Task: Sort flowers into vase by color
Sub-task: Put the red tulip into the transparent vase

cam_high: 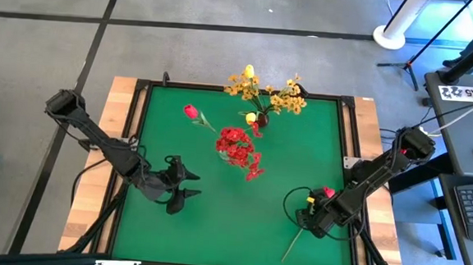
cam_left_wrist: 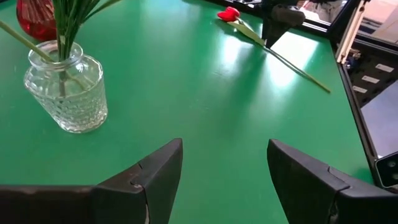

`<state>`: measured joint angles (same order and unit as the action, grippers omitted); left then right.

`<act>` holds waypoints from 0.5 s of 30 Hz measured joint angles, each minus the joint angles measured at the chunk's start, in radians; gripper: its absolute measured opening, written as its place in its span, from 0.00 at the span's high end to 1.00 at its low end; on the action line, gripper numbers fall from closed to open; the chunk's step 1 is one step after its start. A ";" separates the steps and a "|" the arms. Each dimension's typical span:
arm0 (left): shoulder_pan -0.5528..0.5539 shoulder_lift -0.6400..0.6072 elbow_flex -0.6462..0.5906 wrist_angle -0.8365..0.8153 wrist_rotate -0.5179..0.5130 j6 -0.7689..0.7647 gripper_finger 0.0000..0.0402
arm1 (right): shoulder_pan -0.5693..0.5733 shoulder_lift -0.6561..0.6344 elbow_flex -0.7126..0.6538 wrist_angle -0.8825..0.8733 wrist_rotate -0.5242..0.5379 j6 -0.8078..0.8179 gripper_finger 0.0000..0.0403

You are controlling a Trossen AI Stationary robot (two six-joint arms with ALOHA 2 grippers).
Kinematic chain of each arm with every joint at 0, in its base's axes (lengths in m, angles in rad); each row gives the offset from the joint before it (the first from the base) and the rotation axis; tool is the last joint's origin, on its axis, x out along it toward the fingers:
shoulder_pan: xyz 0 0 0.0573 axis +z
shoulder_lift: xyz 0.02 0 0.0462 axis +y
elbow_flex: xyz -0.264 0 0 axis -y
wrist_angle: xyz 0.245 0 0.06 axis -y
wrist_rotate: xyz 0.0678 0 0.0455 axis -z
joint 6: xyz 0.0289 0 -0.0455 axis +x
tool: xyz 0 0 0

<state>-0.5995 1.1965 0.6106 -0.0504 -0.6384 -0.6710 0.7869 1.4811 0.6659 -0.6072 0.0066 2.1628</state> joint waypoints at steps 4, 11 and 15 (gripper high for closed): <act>0.001 0.000 0.000 0.001 0.000 0.000 0.43 | -0.034 0.001 -0.002 -0.021 -0.019 -0.056 0.49; 0.002 0.000 0.000 0.002 0.000 0.000 0.43 | -0.083 0.003 -0.004 -0.070 -0.096 -0.221 0.78; 0.002 0.000 0.000 0.005 -0.003 0.000 0.43 | -0.086 0.000 -0.002 -0.083 -0.085 -0.272 0.96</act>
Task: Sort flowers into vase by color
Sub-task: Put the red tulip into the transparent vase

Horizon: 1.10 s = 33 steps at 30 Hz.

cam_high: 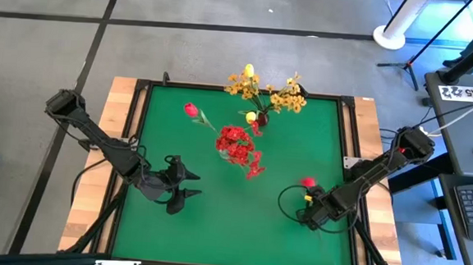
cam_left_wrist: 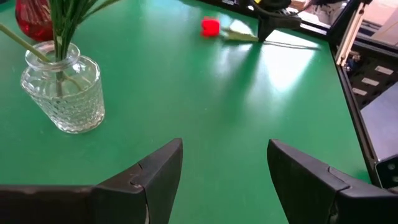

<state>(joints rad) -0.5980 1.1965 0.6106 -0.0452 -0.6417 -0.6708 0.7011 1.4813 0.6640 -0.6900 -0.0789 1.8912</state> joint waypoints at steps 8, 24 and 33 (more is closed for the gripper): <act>0.009 -0.003 0.000 0.081 -0.022 0.031 0.43 | -0.005 -0.076 0.083 -0.024 0.320 -0.073 0.99; 0.079 -0.060 0.000 0.571 0.161 0.263 0.43 | 0.097 -0.200 0.481 -0.231 1.048 -0.511 1.00; 0.245 0.029 0.109 0.631 0.413 0.287 0.43 | 0.056 -0.197 0.531 0.419 1.172 -1.318 1.00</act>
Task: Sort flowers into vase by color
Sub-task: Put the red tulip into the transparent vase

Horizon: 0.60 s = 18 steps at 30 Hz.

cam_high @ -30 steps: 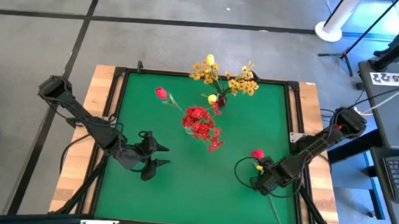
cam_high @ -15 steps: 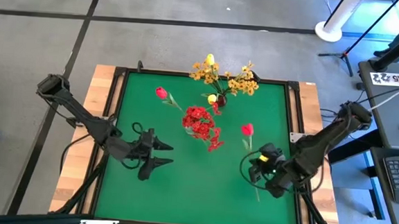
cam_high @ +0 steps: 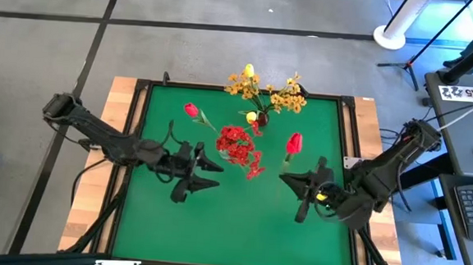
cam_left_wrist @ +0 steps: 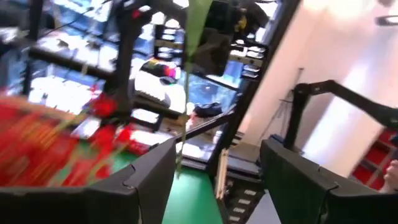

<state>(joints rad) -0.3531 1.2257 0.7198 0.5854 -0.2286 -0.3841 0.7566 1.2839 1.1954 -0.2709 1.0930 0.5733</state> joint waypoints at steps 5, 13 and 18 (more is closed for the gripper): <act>0.015 0.112 0.196 -0.076 0.075 0.115 0.43 | -0.084 0.014 0.000 0.200 -0.168 -0.203 1.00; 0.052 0.250 0.481 -0.345 -0.008 0.211 0.43 | -0.199 0.040 0.000 0.240 -0.354 -0.222 1.00; 0.093 0.287 0.527 -0.353 -0.009 0.210 0.43 | -0.223 0.064 0.001 0.263 -0.437 -0.235 1.00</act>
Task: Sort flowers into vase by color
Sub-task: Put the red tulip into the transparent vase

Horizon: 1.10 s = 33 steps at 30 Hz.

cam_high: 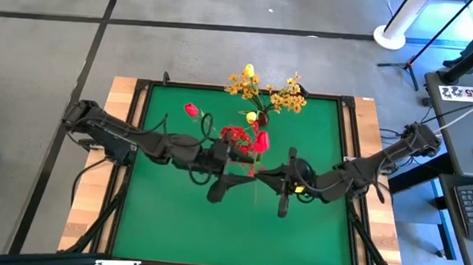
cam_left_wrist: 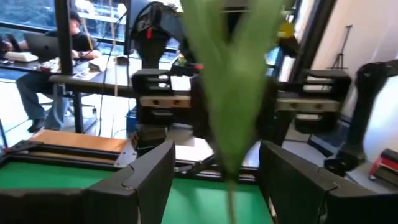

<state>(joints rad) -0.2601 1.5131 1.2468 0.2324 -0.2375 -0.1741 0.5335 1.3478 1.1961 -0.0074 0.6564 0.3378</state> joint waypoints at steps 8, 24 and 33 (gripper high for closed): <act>0.020 0.002 0.000 0.005 0.000 -0.007 0.44 | 0.000 0.013 0.000 -0.002 -0.021 -0.003 1.00; 0.018 0.002 0.000 0.039 -0.003 -0.008 0.98 | 0.000 0.012 0.000 0.003 0.015 -0.019 0.95; -0.006 -0.073 0.000 -0.021 -0.121 0.056 0.99 | 0.033 -0.043 0.001 -0.028 0.036 -0.140 0.62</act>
<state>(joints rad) -0.2664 1.4397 1.2465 0.2110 -0.3584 -0.1179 0.5666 1.3046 1.1968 -0.0356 0.6926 0.1976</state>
